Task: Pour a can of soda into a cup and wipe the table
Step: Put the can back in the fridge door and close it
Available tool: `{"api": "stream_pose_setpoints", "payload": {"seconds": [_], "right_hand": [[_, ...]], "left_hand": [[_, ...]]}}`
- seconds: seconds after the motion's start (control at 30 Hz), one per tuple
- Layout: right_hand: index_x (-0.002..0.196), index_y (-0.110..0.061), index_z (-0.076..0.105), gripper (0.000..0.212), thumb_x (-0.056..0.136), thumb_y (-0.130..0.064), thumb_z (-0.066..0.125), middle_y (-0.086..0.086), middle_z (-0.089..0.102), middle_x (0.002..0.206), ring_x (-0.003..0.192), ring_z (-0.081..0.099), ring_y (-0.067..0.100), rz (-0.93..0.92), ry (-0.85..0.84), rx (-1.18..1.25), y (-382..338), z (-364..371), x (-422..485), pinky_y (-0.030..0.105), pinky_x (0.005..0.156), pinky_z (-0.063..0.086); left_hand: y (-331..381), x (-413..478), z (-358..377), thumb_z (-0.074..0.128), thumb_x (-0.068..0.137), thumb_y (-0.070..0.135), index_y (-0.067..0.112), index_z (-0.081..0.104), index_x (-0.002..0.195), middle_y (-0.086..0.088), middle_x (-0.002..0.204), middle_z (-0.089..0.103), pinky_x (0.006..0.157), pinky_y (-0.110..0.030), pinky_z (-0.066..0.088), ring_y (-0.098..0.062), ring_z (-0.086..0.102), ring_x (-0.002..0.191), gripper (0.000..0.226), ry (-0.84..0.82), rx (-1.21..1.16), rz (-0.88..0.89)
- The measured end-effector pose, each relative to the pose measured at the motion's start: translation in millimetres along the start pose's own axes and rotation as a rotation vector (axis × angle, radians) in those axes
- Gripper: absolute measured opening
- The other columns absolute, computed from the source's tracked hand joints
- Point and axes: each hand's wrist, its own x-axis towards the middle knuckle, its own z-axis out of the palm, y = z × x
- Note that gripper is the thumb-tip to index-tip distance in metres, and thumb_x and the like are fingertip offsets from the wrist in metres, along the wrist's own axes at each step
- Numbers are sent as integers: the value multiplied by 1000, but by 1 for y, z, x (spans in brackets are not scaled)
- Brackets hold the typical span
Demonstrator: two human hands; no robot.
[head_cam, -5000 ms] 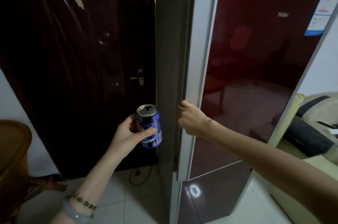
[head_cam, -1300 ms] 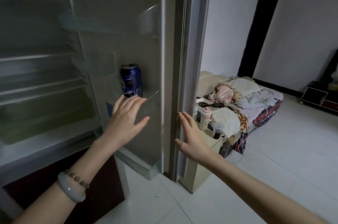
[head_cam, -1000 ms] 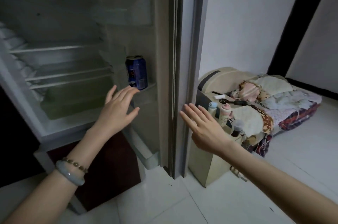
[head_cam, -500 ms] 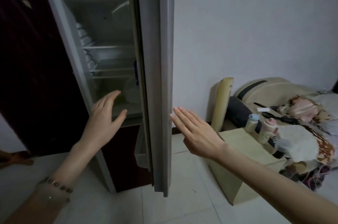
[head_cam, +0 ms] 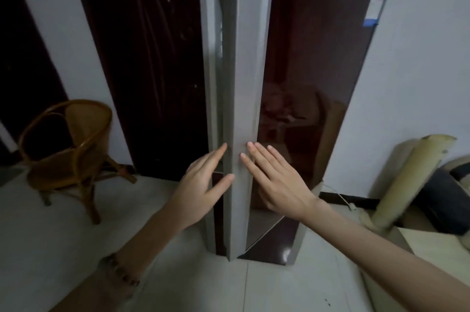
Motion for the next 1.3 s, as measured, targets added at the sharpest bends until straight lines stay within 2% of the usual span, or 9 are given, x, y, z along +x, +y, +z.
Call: {"api": "stream_pose_setpoints", "payload": {"seconds": [0.07,0.2,0.3,0.5,0.7,0.87,0.97,1.23,1.3], "right_hand": [[146,-1,25,85,66,-9,52,22,17,153,143,15,34,-13,-1,-2,2,16,27,46,116,17],[146,-1,25,85,66,-11,50,20,15,154,144,11,32,-22,-18,-41,6,51,78,46,116,13],[146,-1,26,87,65,-11,59,19,16,154,144,12,32,-6,-21,-66,7,75,113,46,117,11],[144,-2,32,82,68,-10,62,19,19,153,143,14,31,57,-8,-59,12,115,171,48,116,12],[144,-3,33,76,72,-12,56,20,17,154,144,13,32,88,-43,-54,26,150,213,49,116,13],[142,-4,37,73,73,-14,61,21,21,152,143,16,33,107,-39,-85,40,180,243,50,115,16],[140,-4,41,70,73,-15,61,21,24,151,142,19,33,113,-25,-130,50,196,259,50,115,15],[141,-5,38,74,69,-16,49,18,19,152,142,18,32,93,-43,-201,79,233,288,49,116,11],[141,-5,36,75,68,-16,48,17,18,152,142,18,31,96,-54,-213,84,240,294,49,116,11]], "left_hand": [[-23,17,0,48,85,53,27,22,147,12,146,35,110,-25,29,1,35,131,72,-7,-69,-49],[-71,55,-12,57,90,37,20,26,148,7,145,40,104,-20,38,0,42,127,68,22,-140,-103],[-108,84,-23,62,88,26,18,25,148,7,145,41,108,-31,38,-1,42,128,70,-14,-146,-82],[-165,141,-38,64,87,17,21,31,144,8,141,45,105,-24,36,-4,45,126,66,-51,-284,-135],[-204,193,-39,63,88,19,19,34,142,2,139,46,105,-28,37,-9,45,126,61,-63,-396,-198],[-234,228,-38,62,88,21,23,28,145,7,144,41,105,-22,32,-6,39,130,66,-130,-394,-168],[-252,252,-40,61,89,24,26,27,146,12,144,40,108,-25,30,-4,37,131,66,-186,-384,-140],[-298,310,-44,62,87,27,28,35,141,12,135,48,106,-26,34,-1,44,124,60,-297,-380,-82],[-307,321,-41,61,88,28,29,39,138,16,131,51,102,-21,37,1,48,120,55,-264,-364,-52]]}}
